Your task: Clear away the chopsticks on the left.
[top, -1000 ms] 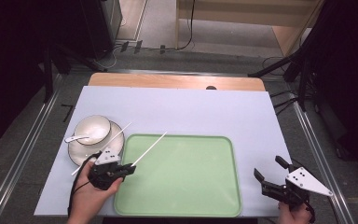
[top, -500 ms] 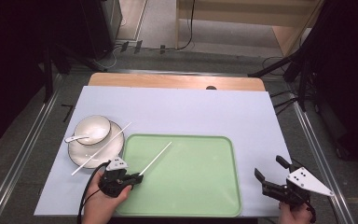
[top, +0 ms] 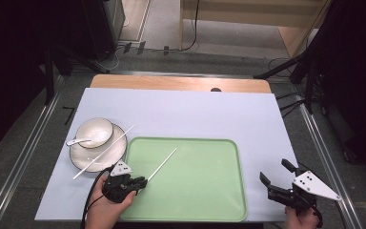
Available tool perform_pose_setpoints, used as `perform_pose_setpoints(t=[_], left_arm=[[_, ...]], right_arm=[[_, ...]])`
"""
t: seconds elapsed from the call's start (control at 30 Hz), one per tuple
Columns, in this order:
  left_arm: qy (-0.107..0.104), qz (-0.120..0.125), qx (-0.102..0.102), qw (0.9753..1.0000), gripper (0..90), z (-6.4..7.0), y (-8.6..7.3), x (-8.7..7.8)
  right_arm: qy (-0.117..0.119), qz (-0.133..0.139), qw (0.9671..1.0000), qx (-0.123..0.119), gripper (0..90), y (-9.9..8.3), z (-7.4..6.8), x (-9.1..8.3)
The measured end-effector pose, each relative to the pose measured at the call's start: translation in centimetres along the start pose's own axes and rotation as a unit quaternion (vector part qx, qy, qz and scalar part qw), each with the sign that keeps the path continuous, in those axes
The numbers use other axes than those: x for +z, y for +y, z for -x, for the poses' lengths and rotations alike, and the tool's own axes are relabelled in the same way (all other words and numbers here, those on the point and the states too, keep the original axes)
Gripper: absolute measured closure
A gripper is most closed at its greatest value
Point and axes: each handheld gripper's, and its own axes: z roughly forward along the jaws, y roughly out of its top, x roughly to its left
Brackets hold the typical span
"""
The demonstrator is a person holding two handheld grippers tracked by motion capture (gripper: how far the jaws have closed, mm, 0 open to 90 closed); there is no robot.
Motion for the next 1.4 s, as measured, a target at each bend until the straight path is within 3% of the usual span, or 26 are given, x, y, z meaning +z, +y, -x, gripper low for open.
perform_pose_setpoints(t=[0.07,0.17,0.33,0.4,0.43,0.5,0.53,0.73,0.9,1.2,1.4], left_arm=[[-0.011,-0.002,-0.003,0.9999,77.6,-0.1,0.1,0.0],[-0.001,-0.002,-0.002,1.0,71.6,-0.3,0.4,-0.1],[-0.013,0.021,-0.01,0.9996,89.1,-0.4,1.9,-0.4],[-0.019,0.023,-0.002,0.9995,90.0,0.1,2.8,0.1],[-0.025,0.016,0.016,0.9994,90.0,0.8,3.6,1.1],[-0.022,0.011,0.025,0.9994,90.0,1.2,3.9,1.7],[-0.018,0.005,0.042,0.999,90.0,1.8,4.3,2.7],[-0.003,-0.019,0.053,0.9984,90.0,2.3,5.3,5.0],[0.009,-0.021,0.049,0.9985,90.0,2.1,5.3,4.9],[0.02,-0.012,0.02,0.9995,90.0,0.4,4.6,3.8],[0.044,-0.006,-0.006,0.999,90.0,-1.1,3.6,2.3]], right_arm=[[0.0,0.0,1.0,0.0,13.0,0.0,0.0,0.0],[0.0,0.0,1.0,-0.001,12.9,0.0,0.1,0.0],[-0.001,-0.002,1.0,0.004,12.9,0.0,0.1,0.0],[-0.001,-0.002,1.0,0.004,12.9,0.0,0.2,0.1],[-0.001,-0.002,1.0,0.003,12.9,0.0,0.2,0.1],[0.001,-0.002,1.0,0.002,12.9,-0.1,0.1,0.1],[0.001,-0.002,1.0,0.001,12.9,-0.1,0.1,0.1],[0.001,-0.004,1.0,0.004,12.9,-0.2,0.2,0.1],[0.002,-0.002,1.0,0.004,12.9,-0.2,0.3,0.0],[0.003,-0.004,1.0,0.003,13.0,-0.2,0.2,0.0],[0.002,-0.003,1.0,0.003,12.9,-0.2,0.3,-0.1]])
